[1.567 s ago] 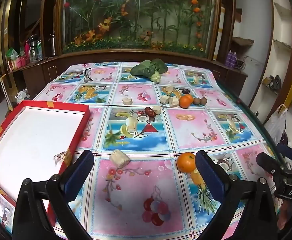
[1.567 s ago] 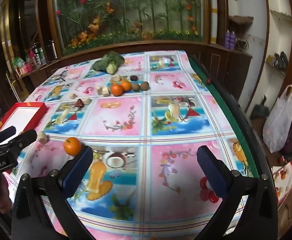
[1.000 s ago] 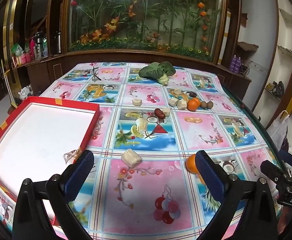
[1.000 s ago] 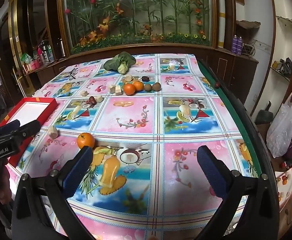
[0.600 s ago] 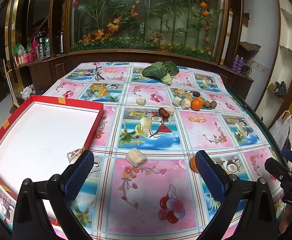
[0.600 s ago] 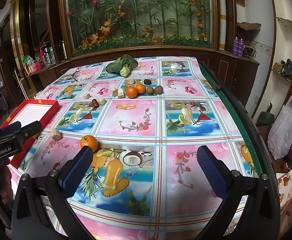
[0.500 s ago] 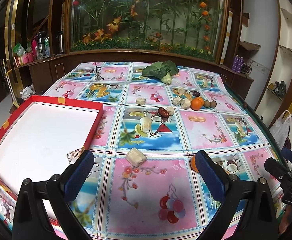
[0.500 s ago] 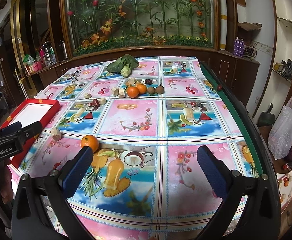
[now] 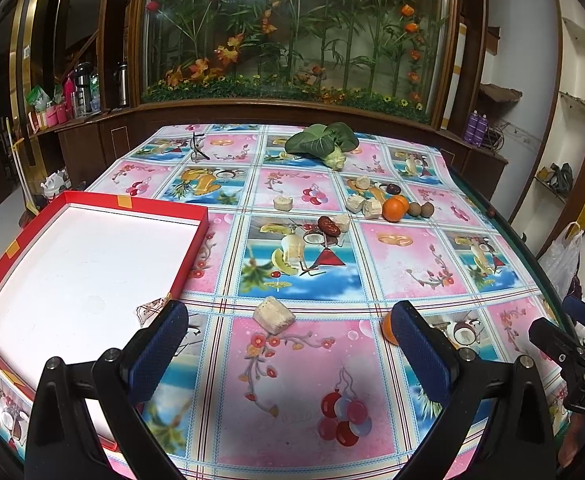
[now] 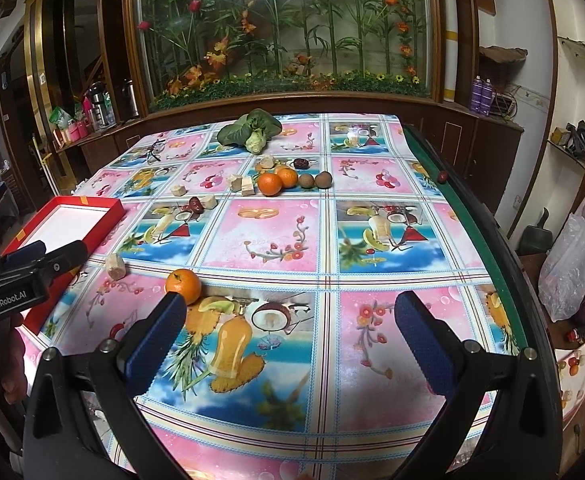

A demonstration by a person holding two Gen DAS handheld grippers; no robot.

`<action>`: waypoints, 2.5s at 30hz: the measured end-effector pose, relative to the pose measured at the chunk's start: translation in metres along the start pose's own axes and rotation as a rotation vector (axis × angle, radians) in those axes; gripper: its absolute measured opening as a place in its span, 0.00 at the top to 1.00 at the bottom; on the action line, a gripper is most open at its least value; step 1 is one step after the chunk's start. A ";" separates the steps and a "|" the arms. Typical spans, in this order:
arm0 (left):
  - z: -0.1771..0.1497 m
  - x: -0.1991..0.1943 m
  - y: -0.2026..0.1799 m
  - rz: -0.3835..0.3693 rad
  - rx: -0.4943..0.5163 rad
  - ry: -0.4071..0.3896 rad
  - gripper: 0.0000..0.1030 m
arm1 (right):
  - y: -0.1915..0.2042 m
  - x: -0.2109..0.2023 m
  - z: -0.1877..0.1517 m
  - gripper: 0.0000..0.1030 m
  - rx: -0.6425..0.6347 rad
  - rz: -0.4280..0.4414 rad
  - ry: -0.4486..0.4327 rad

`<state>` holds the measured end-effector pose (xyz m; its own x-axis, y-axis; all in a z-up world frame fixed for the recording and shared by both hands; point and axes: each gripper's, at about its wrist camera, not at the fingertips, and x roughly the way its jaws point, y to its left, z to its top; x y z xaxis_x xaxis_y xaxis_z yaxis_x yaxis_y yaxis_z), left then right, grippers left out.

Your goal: Organize fruits

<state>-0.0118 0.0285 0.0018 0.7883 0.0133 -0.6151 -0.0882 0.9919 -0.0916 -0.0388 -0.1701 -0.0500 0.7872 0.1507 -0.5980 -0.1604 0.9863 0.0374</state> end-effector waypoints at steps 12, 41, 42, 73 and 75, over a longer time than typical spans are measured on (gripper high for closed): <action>0.000 0.001 -0.001 -0.002 0.000 0.002 0.02 | 0.002 0.001 0.000 0.00 -0.013 0.010 0.004; -0.002 0.003 0.002 -0.008 -0.005 0.011 0.02 | 0.006 0.001 -0.002 0.00 -0.013 0.007 0.005; -0.002 0.003 0.002 -0.007 -0.004 0.011 0.02 | 0.005 0.001 -0.002 0.00 -0.014 0.008 0.003; -0.011 0.020 0.023 -0.048 0.022 0.089 0.23 | 0.081 0.106 0.002 0.65 -0.202 0.178 0.241; -0.009 0.027 0.014 -0.051 0.042 0.097 0.24 | 0.070 0.102 0.004 0.65 -0.159 0.180 0.224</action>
<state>0.0029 0.0415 -0.0233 0.7282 -0.0473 -0.6837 -0.0225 0.9954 -0.0928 0.0327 -0.0855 -0.1058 0.5900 0.2855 -0.7552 -0.3897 0.9199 0.0433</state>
